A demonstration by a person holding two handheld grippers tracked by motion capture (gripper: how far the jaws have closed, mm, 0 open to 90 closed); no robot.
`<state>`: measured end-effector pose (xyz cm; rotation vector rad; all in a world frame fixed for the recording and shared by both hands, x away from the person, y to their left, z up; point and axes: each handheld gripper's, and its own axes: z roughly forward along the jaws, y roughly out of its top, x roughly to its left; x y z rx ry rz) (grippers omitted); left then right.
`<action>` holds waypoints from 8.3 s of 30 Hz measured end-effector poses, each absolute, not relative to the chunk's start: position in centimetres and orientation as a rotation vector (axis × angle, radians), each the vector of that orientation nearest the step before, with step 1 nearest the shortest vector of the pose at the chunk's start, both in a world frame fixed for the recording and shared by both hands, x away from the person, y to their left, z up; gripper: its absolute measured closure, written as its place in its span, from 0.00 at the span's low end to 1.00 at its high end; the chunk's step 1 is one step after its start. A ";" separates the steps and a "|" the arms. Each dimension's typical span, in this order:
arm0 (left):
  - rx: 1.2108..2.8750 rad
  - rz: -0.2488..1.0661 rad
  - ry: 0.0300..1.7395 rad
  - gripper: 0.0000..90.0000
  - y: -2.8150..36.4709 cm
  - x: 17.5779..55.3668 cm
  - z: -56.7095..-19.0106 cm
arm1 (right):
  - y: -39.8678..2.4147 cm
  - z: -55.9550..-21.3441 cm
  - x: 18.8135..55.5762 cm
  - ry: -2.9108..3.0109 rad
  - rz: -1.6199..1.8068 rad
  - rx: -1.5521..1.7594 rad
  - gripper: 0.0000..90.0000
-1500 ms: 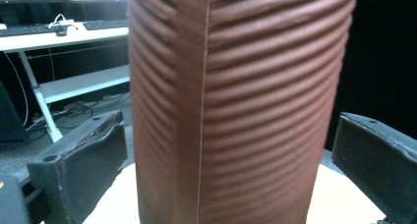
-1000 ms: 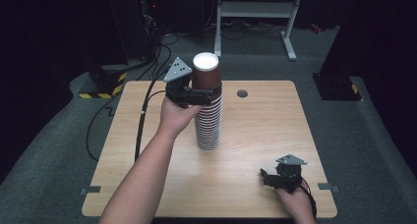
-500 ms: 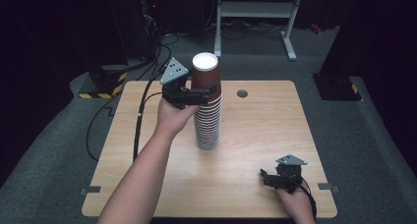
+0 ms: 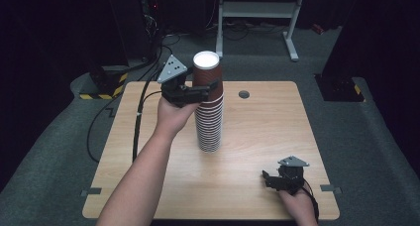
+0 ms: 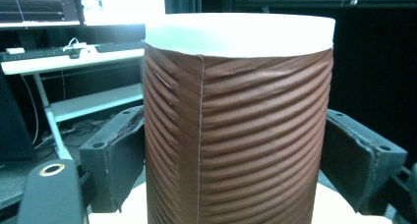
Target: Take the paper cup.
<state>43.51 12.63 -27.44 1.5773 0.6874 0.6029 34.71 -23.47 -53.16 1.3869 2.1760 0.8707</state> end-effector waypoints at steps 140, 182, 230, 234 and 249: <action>1.457 0.515 0.722 0.20 16.7 31.2 -39.5 | -23.6 -53.1 34.6 2.225 0.894 1.337 0.11; 1.617 0.141 0.710 0.20 7.3 33.2 -48.4 | -23.4 -51.8 32.0 2.116 1.096 1.166 0.24; 1.507 -0.194 0.751 0.20 5.4 34.2 -46.8 | -18.6 -50.4 27.6 1.853 1.420 0.813 0.67; 1.511 -0.185 0.754 0.20 5.4 34.2 -46.7 | -18.7 -50.3 27.3 1.822 1.422 0.794 0.73; 1.513 -0.159 0.739 0.19 5.5 34.2 -46.3 | -18.6 -50.1 26.9 1.770 1.400 0.791 0.83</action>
